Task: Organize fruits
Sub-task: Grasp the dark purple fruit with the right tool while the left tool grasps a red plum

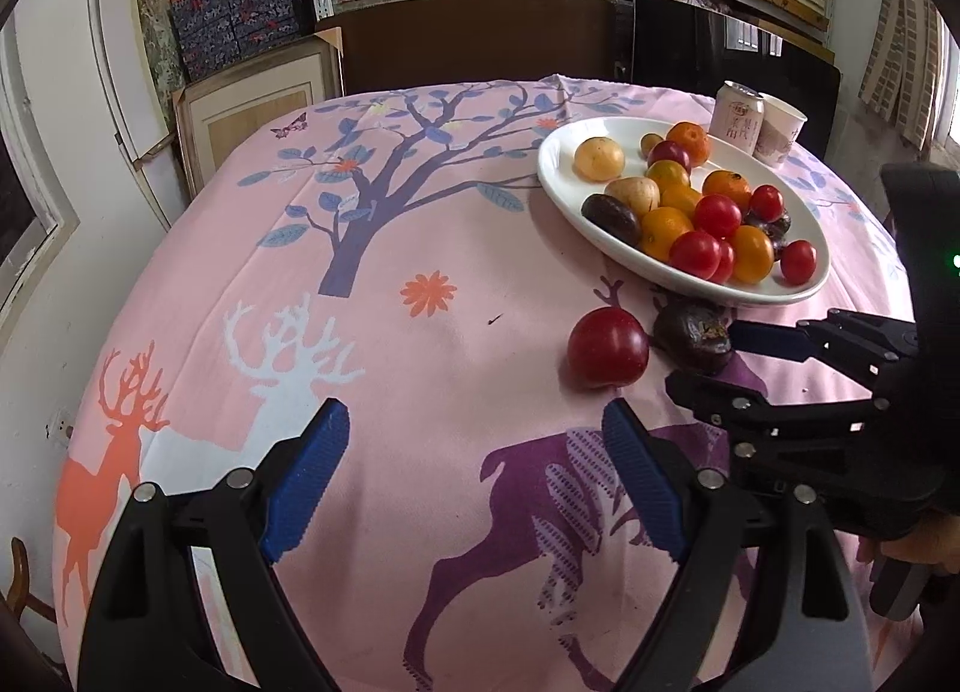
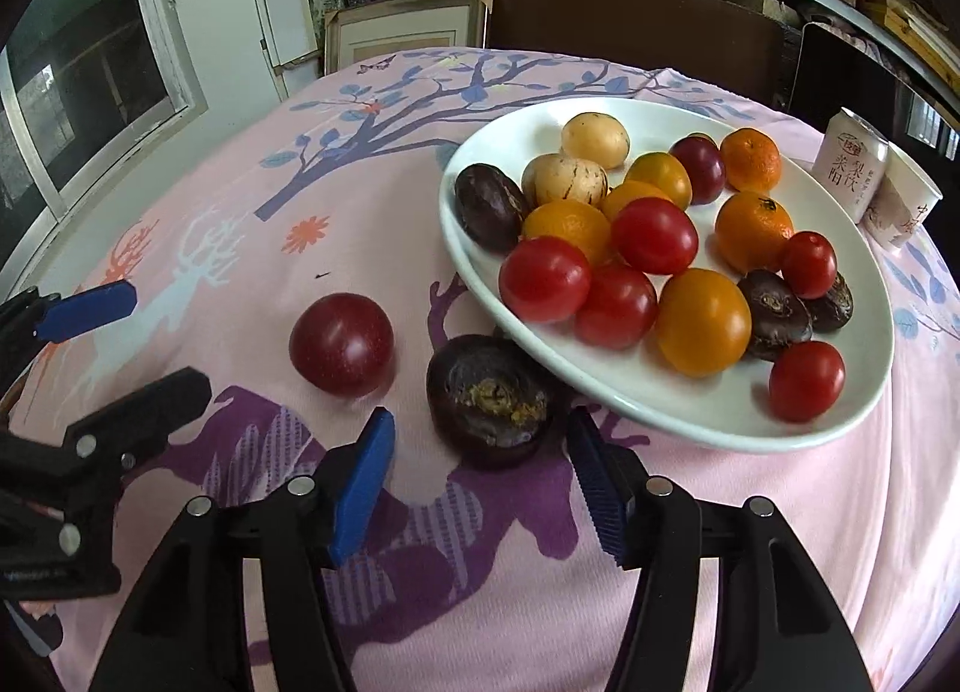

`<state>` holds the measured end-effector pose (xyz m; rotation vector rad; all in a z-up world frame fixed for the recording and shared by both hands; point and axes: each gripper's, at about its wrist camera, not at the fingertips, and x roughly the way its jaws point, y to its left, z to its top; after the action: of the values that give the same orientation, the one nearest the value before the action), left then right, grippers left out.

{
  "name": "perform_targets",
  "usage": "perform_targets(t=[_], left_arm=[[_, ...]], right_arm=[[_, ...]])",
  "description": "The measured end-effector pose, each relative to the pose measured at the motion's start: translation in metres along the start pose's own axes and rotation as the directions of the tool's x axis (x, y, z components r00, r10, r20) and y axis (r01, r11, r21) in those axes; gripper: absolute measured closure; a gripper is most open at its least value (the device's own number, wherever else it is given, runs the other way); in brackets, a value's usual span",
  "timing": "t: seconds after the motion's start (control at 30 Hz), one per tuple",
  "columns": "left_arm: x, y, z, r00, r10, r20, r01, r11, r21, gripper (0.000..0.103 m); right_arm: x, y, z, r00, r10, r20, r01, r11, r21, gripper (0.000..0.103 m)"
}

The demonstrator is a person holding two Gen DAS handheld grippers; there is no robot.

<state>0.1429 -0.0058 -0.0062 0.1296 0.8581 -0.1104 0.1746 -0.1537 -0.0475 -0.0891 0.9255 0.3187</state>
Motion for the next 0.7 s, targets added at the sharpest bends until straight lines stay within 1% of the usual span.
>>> perform_targets(t=[0.03, 0.07, 0.1, 0.2, 0.27, 0.37, 0.53, 0.63, 0.67, 0.7], left_arm=[[0.001, 0.0, 0.0, 1.0, 0.003, -0.002, -0.003, 1.0, 0.002, 0.019], [0.001, 0.0, -0.001, 1.0, 0.004, -0.003, -0.004, 1.0, 0.005, 0.019], [0.002, -0.001, -0.001, 1.0, 0.003, -0.004, -0.003, 1.0, 0.008, 0.019], [0.005, -0.004, 0.0, 1.0, 0.002, -0.008, -0.002, 1.0, 0.01, 0.019], [0.007, -0.008, 0.002, 1.0, -0.003, -0.014, 0.003, 1.0, 0.012, 0.019], [0.011, -0.017, 0.003, 0.999, -0.026, -0.02, 0.026, 0.999, 0.023, 0.019], [0.022, -0.036, 0.007, 0.998, -0.049, -0.033, 0.05, 0.998, 0.042, 0.019], [0.032, -0.044, 0.012, 0.997, -0.057, -0.045, 0.059, 0.998, 0.035, 0.019], [0.035, -0.045, 0.014, 0.997, -0.063, -0.045, 0.064, 0.997, 0.03, 0.022], [0.038, -0.047, 0.015, 0.997, -0.067, -0.048, 0.069, 0.997, 0.028, 0.033]], right_arm=[[0.001, 0.003, 0.001, 1.0, -0.016, 0.005, 0.016, 1.0, -0.006, 0.042], [0.002, 0.004, 0.001, 0.999, -0.038, 0.008, 0.038, 0.999, -0.013, 0.053], [0.002, 0.005, 0.001, 0.998, -0.063, 0.021, 0.064, 0.998, -0.023, 0.06], [-0.004, -0.002, -0.002, 0.999, -0.028, 0.016, 0.028, 1.0, -0.005, 0.06], [-0.014, -0.007, -0.008, 1.0, -0.013, 0.027, 0.013, 1.0, -0.005, 0.06], [-0.033, -0.023, -0.021, 0.999, 0.011, 0.036, -0.011, 1.0, 0.008, 0.06], [-0.058, -0.054, -0.045, 0.999, 0.007, 0.048, -0.01, 0.998, 0.057, 0.059], [-0.069, -0.07, -0.057, 0.999, -0.005, 0.053, 0.001, 0.997, 0.082, 0.059], [-0.071, -0.074, -0.06, 0.998, -0.005, 0.055, 0.0, 0.996, 0.09, 0.059], [-0.073, -0.078, -0.062, 0.998, -0.006, 0.059, 0.0, 0.995, 0.099, 0.059]])
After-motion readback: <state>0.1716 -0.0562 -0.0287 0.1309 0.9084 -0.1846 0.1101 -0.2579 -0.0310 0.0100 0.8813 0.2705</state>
